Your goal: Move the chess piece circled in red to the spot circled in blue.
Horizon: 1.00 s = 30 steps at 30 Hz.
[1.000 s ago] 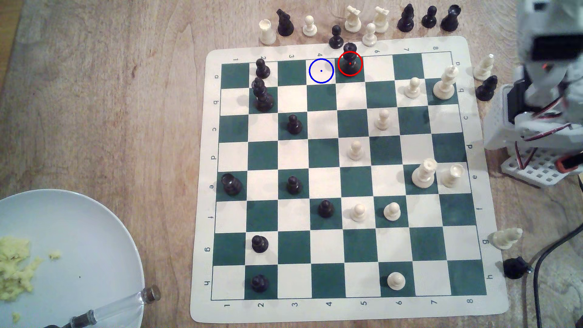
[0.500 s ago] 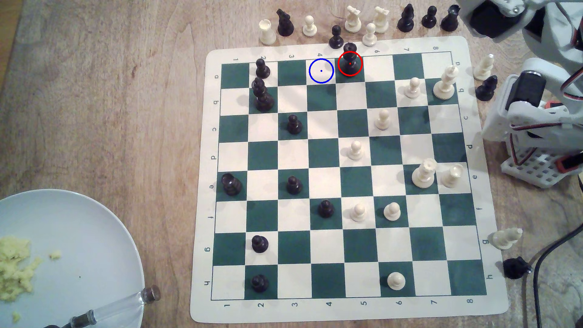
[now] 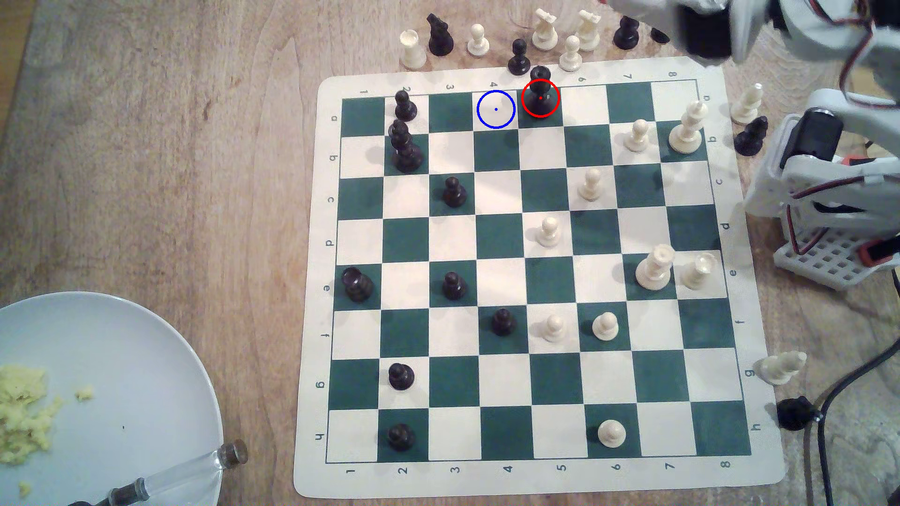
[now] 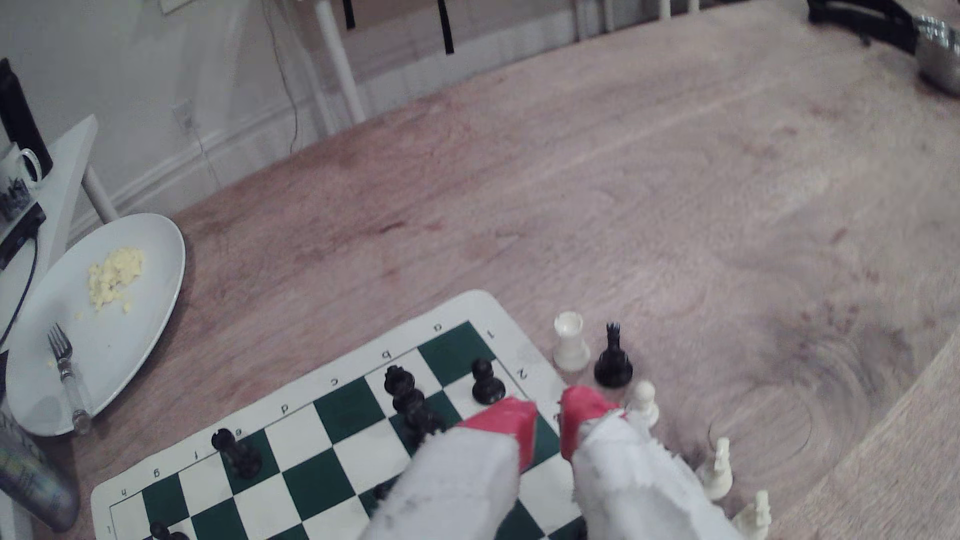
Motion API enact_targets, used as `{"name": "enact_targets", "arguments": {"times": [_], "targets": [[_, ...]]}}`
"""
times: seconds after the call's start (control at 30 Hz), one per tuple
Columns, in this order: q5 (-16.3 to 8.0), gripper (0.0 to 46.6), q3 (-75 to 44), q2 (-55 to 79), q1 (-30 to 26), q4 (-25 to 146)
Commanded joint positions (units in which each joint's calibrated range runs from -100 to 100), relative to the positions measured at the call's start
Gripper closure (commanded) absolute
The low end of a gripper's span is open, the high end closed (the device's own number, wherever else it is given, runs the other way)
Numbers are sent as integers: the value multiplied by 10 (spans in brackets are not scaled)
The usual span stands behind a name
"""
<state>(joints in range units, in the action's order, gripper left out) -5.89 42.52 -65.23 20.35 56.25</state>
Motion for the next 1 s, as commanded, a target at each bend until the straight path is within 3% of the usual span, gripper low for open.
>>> {"name": "enact_targets", "arguments": {"times": [0.0, 0.13, 0.3, 0.4, 0.5, 0.83, 0.97], "targets": [[-24, 417, -153, 114, -5, 55], [-40, 413, -257, 209, -2, 143], [-55, 388, -288, 267, 0, 168], [-55, 370, -270, 305, 2, 166], [-53, 383, -251, 327, 4, 150], [-37, 323, -203, 387, 22, 100], [-31, 321, -184, 398, 28, 91]]}}
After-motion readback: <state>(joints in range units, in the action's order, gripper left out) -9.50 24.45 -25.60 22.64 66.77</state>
